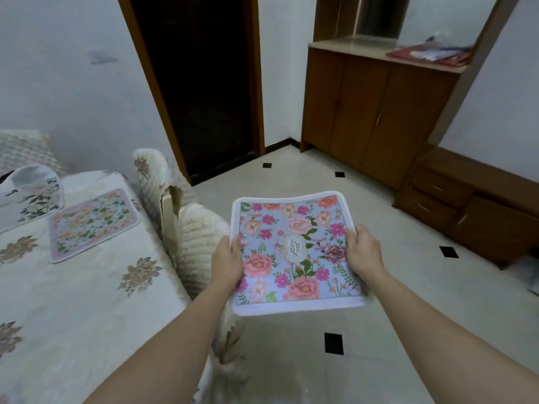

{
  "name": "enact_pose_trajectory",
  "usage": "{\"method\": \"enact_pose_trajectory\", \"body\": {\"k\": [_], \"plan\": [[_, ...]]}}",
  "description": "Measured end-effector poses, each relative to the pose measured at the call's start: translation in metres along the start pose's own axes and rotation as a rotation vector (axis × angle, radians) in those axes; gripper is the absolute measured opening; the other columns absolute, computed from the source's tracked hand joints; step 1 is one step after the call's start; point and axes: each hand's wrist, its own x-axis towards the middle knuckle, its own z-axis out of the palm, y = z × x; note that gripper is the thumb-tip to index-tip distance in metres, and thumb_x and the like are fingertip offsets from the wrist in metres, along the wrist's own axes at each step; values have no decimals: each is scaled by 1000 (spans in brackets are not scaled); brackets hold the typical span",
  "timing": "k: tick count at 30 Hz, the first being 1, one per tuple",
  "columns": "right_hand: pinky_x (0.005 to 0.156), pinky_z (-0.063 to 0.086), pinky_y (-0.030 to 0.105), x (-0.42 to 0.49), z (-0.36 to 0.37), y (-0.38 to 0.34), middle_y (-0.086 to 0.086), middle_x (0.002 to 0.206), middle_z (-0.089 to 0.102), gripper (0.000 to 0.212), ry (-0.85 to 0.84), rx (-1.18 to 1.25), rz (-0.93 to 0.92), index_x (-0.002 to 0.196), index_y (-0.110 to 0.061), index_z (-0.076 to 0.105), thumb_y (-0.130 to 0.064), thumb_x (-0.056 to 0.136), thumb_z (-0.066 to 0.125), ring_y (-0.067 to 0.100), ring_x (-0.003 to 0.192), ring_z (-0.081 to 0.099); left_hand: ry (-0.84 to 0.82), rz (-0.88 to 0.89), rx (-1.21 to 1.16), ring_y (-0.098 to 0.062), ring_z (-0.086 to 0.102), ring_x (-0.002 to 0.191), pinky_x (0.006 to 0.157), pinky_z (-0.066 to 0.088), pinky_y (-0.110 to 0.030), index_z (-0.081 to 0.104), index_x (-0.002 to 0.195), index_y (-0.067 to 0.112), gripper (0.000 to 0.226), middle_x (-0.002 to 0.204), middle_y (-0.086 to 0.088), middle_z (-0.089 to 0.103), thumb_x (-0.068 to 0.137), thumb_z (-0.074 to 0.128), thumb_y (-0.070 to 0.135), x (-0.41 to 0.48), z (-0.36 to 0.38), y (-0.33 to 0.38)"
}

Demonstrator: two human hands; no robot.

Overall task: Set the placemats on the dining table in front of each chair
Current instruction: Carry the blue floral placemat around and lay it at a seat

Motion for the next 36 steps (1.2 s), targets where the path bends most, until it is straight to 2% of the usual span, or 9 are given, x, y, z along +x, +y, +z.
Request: {"method": "enact_pose_trajectory", "body": {"k": [6, 10, 14, 17, 22, 25, 29, 33, 36], "plan": [[64, 39, 34, 53, 6, 8, 10, 87, 61, 32, -58, 2, -2, 93, -8, 53, -34, 101, 36, 28, 77, 56, 85, -16, 34, -22, 61, 81, 66, 44, -33, 54, 95, 10, 35, 87, -5, 63, 103, 35, 38, 21, 20, 18], [53, 32, 31, 82, 36, -16, 5, 79, 54, 32, -134, 7, -43, 91, -4, 52, -31, 102, 38, 18, 66, 48, 166, -56, 48, -25, 62, 84, 74, 51, -41, 54, 97, 10, 34, 91, -8, 65, 102, 36, 38, 47, 7, 12], [56, 33, 32, 108, 85, -48, 2, 76, 53, 31, -229, 4, -97, 88, -7, 50, -31, 102, 37, 21, 67, 51, 260, -126, -12, -22, 67, 83, 76, 56, -46, 56, 100, 16, 33, 94, -5, 67, 101, 36, 42, 74, -16, -13], [59, 35, 31, 133, 129, -81, 2, 76, 54, 30, -295, 1, -145, 87, -9, 50, -33, 101, 37, 18, 67, 52, 353, -183, -93, -18, 67, 80, 73, 57, -42, 57, 97, 17, 33, 91, -3, 66, 101, 37, 44, 101, -37, -31], [61, 45, 35, 172, 206, -149, 5, 79, 60, 33, -427, -39, -277, 87, -11, 51, -36, 100, 36, 22, 72, 60, 525, -305, -139, -13, 61, 77, 60, 45, -29, 57, 95, 14, 35, 85, 1, 62, 103, 37, 41, 142, -74, -61], [58, 48, 34, 186, 252, -188, 3, 78, 60, 34, -504, -62, -378, 87, -12, 52, -38, 100, 35, 20, 70, 61, 623, -365, -148, -17, 60, 77, 60, 43, -31, 56, 93, 10, 35, 85, -1, 61, 103, 37, 38, 158, -97, -77], [52, 40, 30, 176, 310, -232, 1, 77, 58, 35, -635, -116, -547, 91, -9, 52, -37, 101, 34, 14, 66, 56, 793, -497, -166, -19, 60, 77, 66, 48, -37, 55, 88, 11, 34, 81, -1, 59, 103, 38, 36, 149, -123, -106], [64, 45, 35, 147, 365, -256, 5, 85, 61, 33, -781, -135, -700, 99, -11, 56, -37, 101, 35, 25, 76, 59, 950, -621, -187, -22, 57, 73, 59, 41, -33, 47, 78, 12, 35, 77, -5, 55, 103, 38, 35, 118, -141, -133], [65, 47, 36, 122, 404, -270, 6, 84, 61, 35, -899, -159, -805, 94, -11, 56, -38, 101, 36, 27, 77, 60, 1073, -726, -217, -22, 61, 78, 65, 50, -37, 50, 84, 11, 36, 82, -7, 59, 102, 36, 39, 93, -147, -152]]}}
